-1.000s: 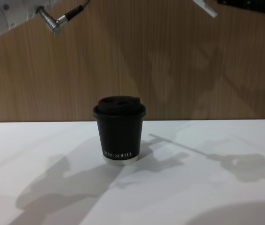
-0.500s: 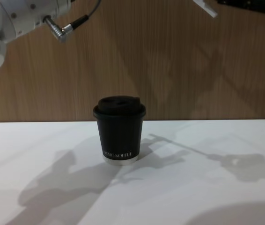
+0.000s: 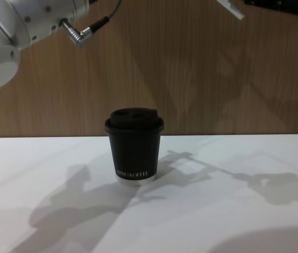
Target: Pick up the straw with one hand, pass it to the other hand, and insert it into the cup.
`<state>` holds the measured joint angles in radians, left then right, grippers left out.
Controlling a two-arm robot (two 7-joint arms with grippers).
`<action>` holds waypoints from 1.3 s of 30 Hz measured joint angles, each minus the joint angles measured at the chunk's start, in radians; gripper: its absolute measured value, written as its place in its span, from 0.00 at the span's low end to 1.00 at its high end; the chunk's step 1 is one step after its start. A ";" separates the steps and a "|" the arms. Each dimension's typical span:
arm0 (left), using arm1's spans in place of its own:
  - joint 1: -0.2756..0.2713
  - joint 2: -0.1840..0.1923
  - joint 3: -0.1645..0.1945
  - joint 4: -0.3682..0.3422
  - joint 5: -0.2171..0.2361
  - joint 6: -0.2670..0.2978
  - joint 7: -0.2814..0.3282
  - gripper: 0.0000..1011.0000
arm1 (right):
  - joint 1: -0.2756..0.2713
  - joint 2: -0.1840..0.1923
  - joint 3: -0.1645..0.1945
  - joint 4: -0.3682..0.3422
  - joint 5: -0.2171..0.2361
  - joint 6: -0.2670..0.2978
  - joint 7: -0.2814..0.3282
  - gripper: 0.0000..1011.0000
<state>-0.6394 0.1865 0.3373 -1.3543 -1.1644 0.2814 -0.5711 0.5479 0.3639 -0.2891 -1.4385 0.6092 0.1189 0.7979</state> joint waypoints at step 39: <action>-0.049 -0.020 0.040 0.074 -0.037 -0.014 -0.018 0.06 | 0.000 0.000 0.000 0.000 0.000 0.000 0.000 0.00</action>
<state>-0.6887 0.1666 0.3777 -1.2803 -1.2017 0.2671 -0.5895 0.5479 0.3640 -0.2891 -1.4386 0.6092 0.1190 0.7979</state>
